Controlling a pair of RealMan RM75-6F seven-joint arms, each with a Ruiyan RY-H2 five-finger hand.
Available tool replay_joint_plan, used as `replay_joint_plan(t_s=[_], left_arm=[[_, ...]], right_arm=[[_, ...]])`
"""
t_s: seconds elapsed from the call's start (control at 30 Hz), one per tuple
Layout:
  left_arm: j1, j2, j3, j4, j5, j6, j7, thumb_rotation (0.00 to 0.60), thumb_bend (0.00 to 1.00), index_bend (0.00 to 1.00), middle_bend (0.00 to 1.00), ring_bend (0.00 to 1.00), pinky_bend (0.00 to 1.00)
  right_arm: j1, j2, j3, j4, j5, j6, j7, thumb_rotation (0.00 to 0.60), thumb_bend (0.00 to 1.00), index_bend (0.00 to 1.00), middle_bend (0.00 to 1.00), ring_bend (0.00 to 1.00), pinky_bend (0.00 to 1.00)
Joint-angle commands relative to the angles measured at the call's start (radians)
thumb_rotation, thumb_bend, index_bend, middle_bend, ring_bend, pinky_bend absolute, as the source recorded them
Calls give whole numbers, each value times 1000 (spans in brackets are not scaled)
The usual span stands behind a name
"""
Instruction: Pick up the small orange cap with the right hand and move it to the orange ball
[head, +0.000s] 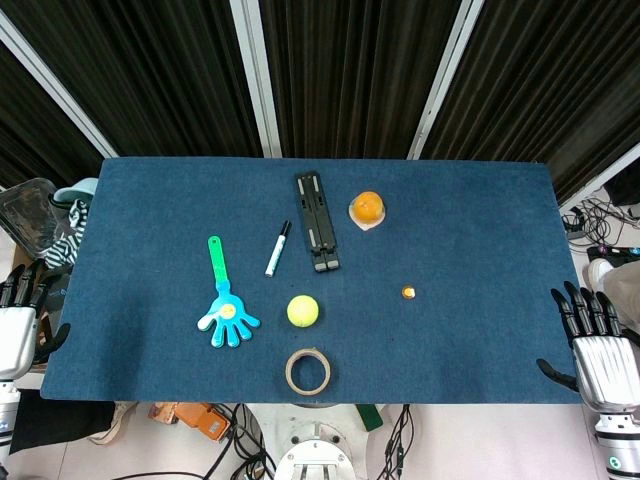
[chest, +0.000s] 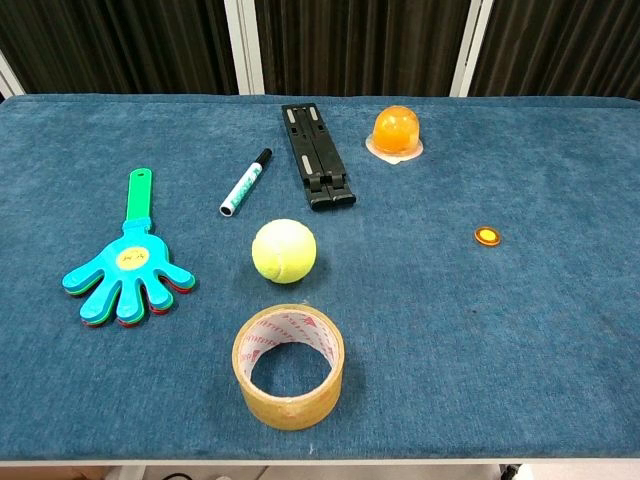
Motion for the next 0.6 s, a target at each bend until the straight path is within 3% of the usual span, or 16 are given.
replay_joint_plan(t_s=[0.03,0.6], left_arm=[[1,1,0,-1,-1,1,-2,600,231,186,28,14,176],[10,1,1,-12,0,16,3,600,230,186,28,14,176]], right_arm=[[-1,0,-1,0,-4,2,1,600,168,50,0,71,46],[12,-4,-1,4,7,-26,6,600,168,54,0,71,46]])
